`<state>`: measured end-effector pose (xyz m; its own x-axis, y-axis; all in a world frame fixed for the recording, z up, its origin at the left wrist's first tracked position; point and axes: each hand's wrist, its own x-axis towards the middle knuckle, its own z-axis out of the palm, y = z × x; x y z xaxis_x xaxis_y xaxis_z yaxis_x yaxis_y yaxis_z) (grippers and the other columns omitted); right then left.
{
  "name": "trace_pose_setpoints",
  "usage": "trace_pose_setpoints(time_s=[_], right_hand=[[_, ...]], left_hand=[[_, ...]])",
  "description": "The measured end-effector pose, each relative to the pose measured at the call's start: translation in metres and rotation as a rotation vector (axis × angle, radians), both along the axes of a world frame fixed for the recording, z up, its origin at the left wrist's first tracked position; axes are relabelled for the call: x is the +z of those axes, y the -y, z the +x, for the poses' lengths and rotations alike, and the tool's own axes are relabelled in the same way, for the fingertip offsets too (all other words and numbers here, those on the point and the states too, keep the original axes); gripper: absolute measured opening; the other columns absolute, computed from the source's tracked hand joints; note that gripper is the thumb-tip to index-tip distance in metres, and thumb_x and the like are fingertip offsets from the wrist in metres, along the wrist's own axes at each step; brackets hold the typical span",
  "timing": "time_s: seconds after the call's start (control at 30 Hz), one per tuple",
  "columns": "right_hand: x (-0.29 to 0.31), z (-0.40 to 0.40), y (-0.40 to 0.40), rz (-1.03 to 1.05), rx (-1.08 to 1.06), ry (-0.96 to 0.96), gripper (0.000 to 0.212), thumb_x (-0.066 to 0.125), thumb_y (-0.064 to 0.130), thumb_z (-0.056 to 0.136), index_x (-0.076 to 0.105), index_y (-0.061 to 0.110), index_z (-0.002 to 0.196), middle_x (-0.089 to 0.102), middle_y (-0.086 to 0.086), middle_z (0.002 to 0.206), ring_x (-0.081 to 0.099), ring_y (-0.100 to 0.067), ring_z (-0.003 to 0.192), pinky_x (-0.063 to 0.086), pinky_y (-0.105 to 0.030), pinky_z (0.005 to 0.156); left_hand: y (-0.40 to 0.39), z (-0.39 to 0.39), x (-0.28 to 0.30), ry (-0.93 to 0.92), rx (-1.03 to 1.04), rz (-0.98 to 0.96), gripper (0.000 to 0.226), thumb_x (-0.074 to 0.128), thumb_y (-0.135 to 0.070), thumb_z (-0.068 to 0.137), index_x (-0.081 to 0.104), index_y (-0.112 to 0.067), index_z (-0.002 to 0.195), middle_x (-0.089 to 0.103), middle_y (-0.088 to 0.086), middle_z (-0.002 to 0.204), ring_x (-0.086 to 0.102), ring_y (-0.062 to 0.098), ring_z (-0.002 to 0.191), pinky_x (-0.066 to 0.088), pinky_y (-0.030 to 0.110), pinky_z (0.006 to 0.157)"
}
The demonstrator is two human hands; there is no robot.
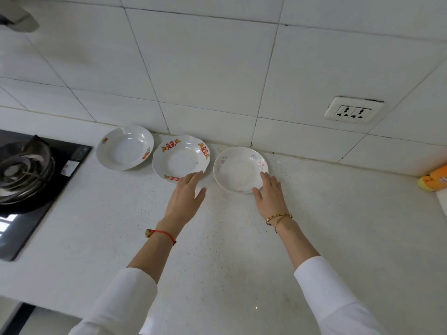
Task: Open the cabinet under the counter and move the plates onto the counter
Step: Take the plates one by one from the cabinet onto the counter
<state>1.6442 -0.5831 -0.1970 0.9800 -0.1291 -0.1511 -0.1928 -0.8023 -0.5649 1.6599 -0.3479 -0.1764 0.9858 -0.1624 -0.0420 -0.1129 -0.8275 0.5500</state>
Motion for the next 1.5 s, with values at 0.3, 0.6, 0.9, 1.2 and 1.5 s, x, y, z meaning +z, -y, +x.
trace_pose_setpoints(time_s=[0.3, 0.6, 0.9, 1.2, 1.5], right_hand=[[0.072, -0.064, -0.058, 0.053, 0.127, 0.167, 0.052, 0.042, 0.024, 0.099, 0.026, 0.008, 0.146, 0.030, -0.010, 0.152, 0.013, -0.031, 0.145, 0.013, -0.043, 0.120], [0.116, -0.150, -0.137, 0.083, 0.232, 0.228, 0.052, 0.040, 0.025, 0.099, 0.025, 0.009, 0.146, 0.026, -0.005, 0.155, 0.007, -0.023, 0.147, 0.010, -0.040, 0.121], [0.127, -0.256, -0.233, 0.045, 0.194, 0.233, 0.051, 0.038, 0.025, 0.100, 0.024, 0.012, 0.147, 0.026, -0.005, 0.155, 0.004, -0.020, 0.147, 0.004, -0.036, 0.121], [0.127, -0.392, -0.323, 0.082, 0.043, 0.159, 0.052, 0.036, 0.025, 0.101, 0.020, 0.016, 0.149, 0.017, -0.003, 0.157, 0.000, -0.018, 0.147, 0.002, -0.031, 0.119], [0.125, -0.468, -0.361, 0.054, 0.035, 0.120, 0.051, 0.038, 0.026, 0.101, 0.021, 0.016, 0.148, 0.018, -0.005, 0.157, 0.001, -0.020, 0.147, 0.006, -0.034, 0.120]], left_hand=[[-0.070, -0.089, 0.064, 0.229, 0.030, 0.064, 0.048, 0.058, -0.025, 0.095, 0.048, -0.014, 0.141, 0.055, 0.004, 0.139, 0.045, 0.023, 0.132, 0.039, 0.037, 0.108], [-0.151, -0.188, 0.093, 0.335, 0.096, 0.048, 0.047, 0.060, -0.023, 0.094, 0.050, -0.015, 0.139, 0.058, 0.000, 0.135, 0.049, 0.022, 0.126, 0.044, 0.039, 0.104], [-0.251, -0.282, 0.102, 0.362, 0.053, 0.025, 0.047, 0.060, -0.021, 0.093, 0.051, -0.014, 0.139, 0.059, 0.001, 0.133, 0.051, 0.023, 0.125, 0.044, 0.040, 0.104], [-0.338, -0.371, 0.095, 0.324, -0.086, -0.014, 0.046, 0.059, -0.017, 0.094, 0.051, -0.012, 0.139, 0.058, 0.003, 0.135, 0.048, 0.023, 0.128, 0.040, 0.039, 0.108], [-0.380, -0.439, 0.094, 0.293, -0.095, -0.008, 0.046, 0.056, -0.020, 0.095, 0.048, -0.014, 0.140, 0.057, 0.002, 0.134, 0.047, 0.021, 0.127, 0.039, 0.034, 0.106]])
